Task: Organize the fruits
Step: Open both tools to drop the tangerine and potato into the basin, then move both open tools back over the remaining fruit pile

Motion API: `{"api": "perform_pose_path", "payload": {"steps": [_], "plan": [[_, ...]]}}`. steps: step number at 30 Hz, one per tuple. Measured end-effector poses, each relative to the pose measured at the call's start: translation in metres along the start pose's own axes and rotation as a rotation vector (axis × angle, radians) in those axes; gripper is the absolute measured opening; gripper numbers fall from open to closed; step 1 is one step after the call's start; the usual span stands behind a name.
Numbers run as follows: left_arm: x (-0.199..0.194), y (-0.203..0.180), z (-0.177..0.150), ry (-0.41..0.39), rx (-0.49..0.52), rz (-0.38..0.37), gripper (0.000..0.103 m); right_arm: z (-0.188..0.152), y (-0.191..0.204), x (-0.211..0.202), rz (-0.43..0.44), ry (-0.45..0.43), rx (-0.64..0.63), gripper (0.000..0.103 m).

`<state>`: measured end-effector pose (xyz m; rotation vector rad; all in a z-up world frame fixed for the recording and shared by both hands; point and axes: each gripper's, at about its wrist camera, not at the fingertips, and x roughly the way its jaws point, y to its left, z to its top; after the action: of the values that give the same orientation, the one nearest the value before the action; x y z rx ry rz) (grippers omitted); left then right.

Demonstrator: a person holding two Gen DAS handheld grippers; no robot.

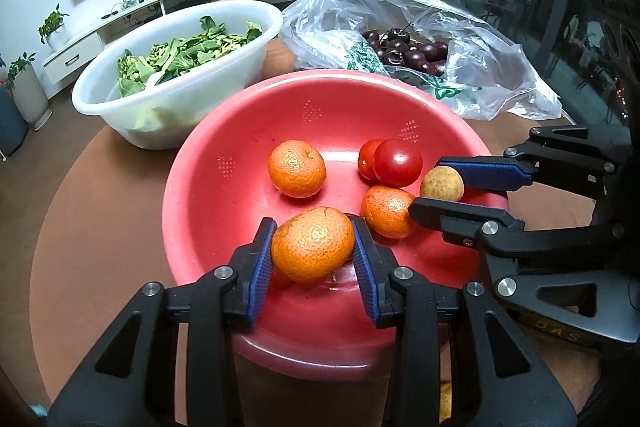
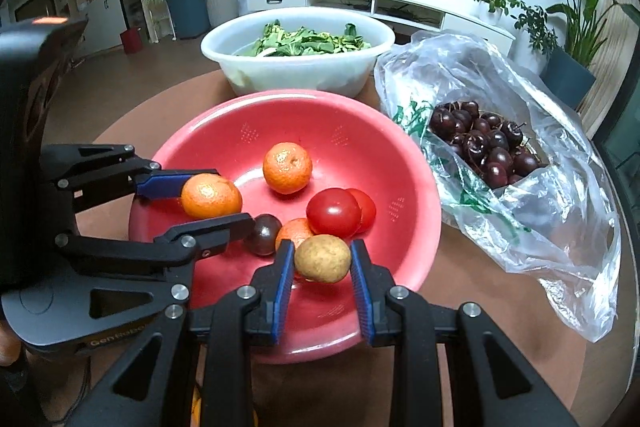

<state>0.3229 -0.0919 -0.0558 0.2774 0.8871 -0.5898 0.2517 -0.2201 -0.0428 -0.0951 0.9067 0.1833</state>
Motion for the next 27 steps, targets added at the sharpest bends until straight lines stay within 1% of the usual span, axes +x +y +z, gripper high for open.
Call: {"api": "perform_pose_path", "payload": {"steps": [4, 7, 8, 9, 11, 12, 14, 15, 16, 18, 19, 20, 21, 23, 25, 27], "plan": [[0.0, 0.0, 0.001, 0.003, 0.001, 0.007, 0.037, 0.0, 0.0, 0.0, -0.004, 0.001, -0.007, 0.031], [-0.001, 0.002, 0.001, -0.007, -0.001, 0.025, 0.045, 0.001, -0.001, 0.0, -0.008, 0.002, -0.007, 0.031], [-0.002, 0.004, 0.002, -0.009, -0.006, 0.04, 0.052, 0.001, -0.002, 0.0, -0.011, 0.003, -0.007, 0.031], [-0.002, 0.005, 0.002, -0.009, -0.012, 0.041, 0.052, 0.001, -0.002, -0.001, -0.014, 0.003, -0.007, 0.032], [-0.004, 0.007, 0.002, -0.015, -0.018, 0.029, 0.052, 0.002, -0.004, -0.003, -0.018, -0.004, -0.005, 0.038], [-0.006, 0.008, 0.001, -0.016, -0.019, 0.033, 0.054, 0.002, -0.005, -0.004, -0.018, -0.008, -0.005, 0.039], [-0.012, 0.009, 0.001, -0.024, -0.026, 0.048, 0.057, 0.002, -0.006, -0.007, -0.015, -0.016, 0.003, 0.046], [-0.016, 0.011, 0.0, -0.033, -0.034, 0.045, 0.059, 0.002, -0.007, -0.009, -0.012, -0.02, 0.008, 0.048], [-0.02, 0.013, 0.0, -0.04, -0.041, 0.04, 0.061, 0.002, -0.007, -0.012, -0.01, -0.026, 0.014, 0.052], [-0.034, 0.015, -0.002, -0.065, -0.06, 0.043, 0.07, 0.001, -0.008, -0.019, -0.011, -0.041, 0.024, 0.059], [-0.04, 0.016, -0.004, -0.08, -0.067, 0.041, 0.08, -0.001, -0.009, -0.025, -0.016, -0.05, 0.037, 0.063], [-0.047, 0.017, -0.006, -0.097, -0.076, 0.032, 0.09, -0.003, -0.011, -0.028, -0.013, -0.056, 0.046, 0.065], [-0.057, 0.016, -0.009, -0.119, -0.086, 0.024, 0.095, -0.007, -0.013, -0.035, -0.003, -0.062, 0.062, 0.065], [-0.074, 0.012, -0.016, -0.148, -0.089, 0.019, 0.098, -0.016, -0.016, -0.045, 0.007, -0.072, 0.086, 0.068], [-0.085, 0.006, -0.024, -0.16, -0.082, 0.02, 0.103, -0.027, -0.019, -0.055, 0.016, -0.084, 0.111, 0.071], [-0.097, -0.004, -0.038, -0.166, -0.067, 0.021, 0.103, -0.04, -0.022, -0.066, 0.033, -0.093, 0.143, 0.073]]}}
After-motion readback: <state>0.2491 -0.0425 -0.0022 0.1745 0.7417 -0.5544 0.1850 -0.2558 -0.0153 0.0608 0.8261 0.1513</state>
